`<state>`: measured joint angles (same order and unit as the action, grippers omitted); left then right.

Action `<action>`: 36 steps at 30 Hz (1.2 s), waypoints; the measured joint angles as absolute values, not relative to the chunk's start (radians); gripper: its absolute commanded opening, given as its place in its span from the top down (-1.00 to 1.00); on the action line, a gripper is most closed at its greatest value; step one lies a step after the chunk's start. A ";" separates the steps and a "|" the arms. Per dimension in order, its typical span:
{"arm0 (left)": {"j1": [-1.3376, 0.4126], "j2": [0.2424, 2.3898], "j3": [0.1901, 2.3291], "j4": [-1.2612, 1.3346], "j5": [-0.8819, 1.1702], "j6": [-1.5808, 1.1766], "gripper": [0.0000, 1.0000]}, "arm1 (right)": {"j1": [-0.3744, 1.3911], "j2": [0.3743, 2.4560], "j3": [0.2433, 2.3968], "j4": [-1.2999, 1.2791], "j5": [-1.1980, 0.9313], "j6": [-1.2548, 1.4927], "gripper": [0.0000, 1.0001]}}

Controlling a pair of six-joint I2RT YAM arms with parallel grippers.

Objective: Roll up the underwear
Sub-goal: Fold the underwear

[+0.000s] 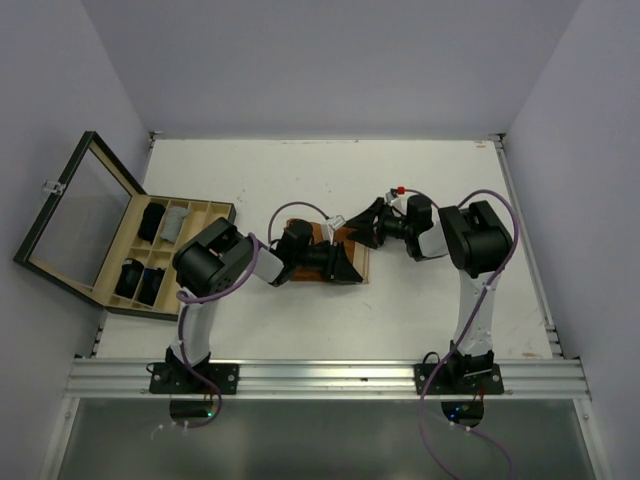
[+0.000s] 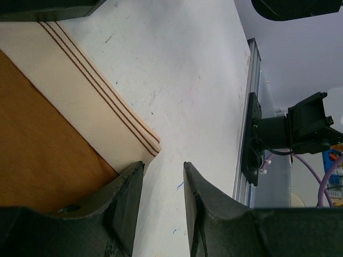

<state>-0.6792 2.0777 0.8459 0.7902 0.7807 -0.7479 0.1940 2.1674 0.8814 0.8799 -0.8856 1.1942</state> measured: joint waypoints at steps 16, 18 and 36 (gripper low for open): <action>-0.733 1.928 0.963 0.545 0.815 -0.654 -0.34 | 0.164 2.030 0.871 0.889 -0.856 1.244 -0.27; -0.741 1.872 0.999 0.488 0.812 -0.623 -0.35 | 0.163 1.983 0.892 0.877 -0.859 1.247 -0.25; -0.673 1.553 1.043 -0.292 0.525 0.336 -0.04 | 0.302 1.767 1.124 -0.202 -0.850 0.270 0.42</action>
<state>-0.6735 1.5528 1.0428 -0.2916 0.5251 0.3355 0.3023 1.7672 1.1236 -0.2024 -0.8501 0.2695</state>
